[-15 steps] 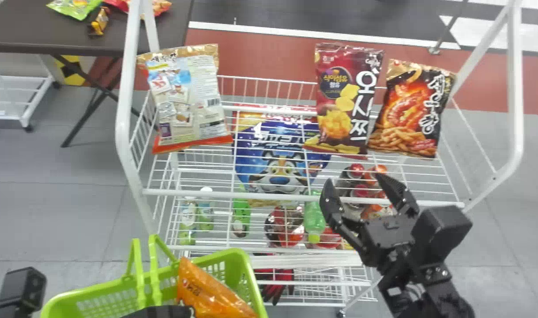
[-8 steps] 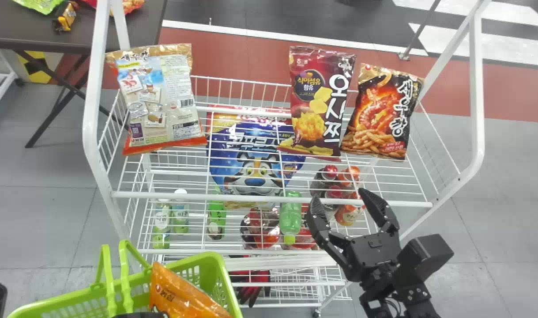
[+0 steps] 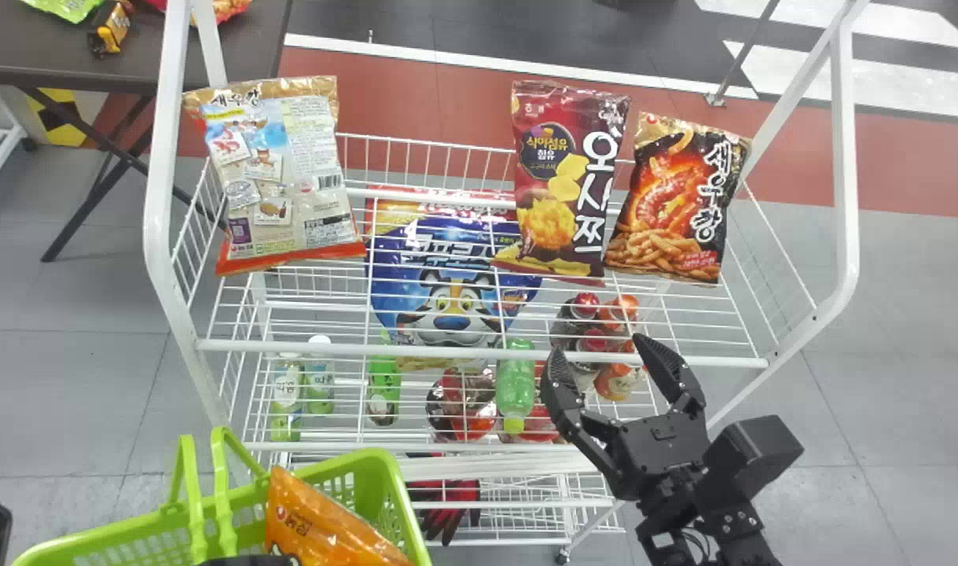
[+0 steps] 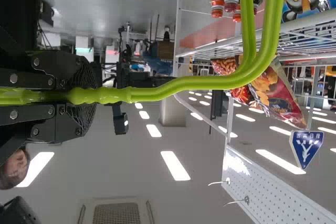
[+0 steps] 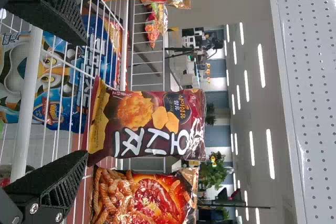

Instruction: Hold basket handle with left hand then pick Gamjakkang with right hand and place into basket

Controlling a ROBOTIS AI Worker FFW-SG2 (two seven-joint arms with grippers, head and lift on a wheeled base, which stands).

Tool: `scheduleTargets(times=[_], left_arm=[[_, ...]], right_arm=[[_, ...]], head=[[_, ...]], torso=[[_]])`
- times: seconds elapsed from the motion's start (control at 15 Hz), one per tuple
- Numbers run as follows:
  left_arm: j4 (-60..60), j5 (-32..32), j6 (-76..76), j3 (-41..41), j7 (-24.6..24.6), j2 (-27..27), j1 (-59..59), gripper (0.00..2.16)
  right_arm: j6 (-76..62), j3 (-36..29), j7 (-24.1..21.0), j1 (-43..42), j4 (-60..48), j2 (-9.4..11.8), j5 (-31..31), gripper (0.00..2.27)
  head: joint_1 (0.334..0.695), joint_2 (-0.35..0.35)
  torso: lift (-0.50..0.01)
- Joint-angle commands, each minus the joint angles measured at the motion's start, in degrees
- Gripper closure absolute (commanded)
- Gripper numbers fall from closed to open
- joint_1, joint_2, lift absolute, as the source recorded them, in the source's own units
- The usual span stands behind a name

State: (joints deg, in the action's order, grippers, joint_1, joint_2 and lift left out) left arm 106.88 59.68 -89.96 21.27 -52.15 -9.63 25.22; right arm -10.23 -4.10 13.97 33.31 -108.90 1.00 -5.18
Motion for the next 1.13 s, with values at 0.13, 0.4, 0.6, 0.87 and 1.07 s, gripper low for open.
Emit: scheduleTargets(times=[0.13,0.4,0.6,0.87,1.07], left_arm=[[0.0,0.0,-0.1,0.2,0.0,0.0,-0.1,2.14],[-0.1,-0.1,-0.1,0.1,0.1,0.3,-0.1,2.14],[0.0,-0.1,-0.1,0.3,0.1,0.5,-0.2,2.14],[-0.1,0.0,-0.1,0.5,-0.1,0.7,-0.1,2.14],[0.0,0.3,-0.1,0.9,-0.2,1.0,0.1,2.14]], right_arm=[[0.0,0.4,0.0,-0.2,0.1,-0.1,0.0,0.08],[0.0,0.5,0.0,-0.2,0.2,-0.2,0.0,0.08],[0.2,1.2,-0.1,-0.2,0.1,-0.1,0.0,0.08],[0.9,1.4,-0.2,0.1,-0.4,-0.1,0.0,0.09],[1.6,2.1,-0.1,0.2,-0.6,-0.1,0.0,0.09]], head=[[0.695,-0.2],[0.695,-0.191],[0.695,-0.191],[0.695,-0.179],[0.695,-0.173]], torso=[[-0.017],[-0.017],[-0.017],[-0.017],[-0.017]])
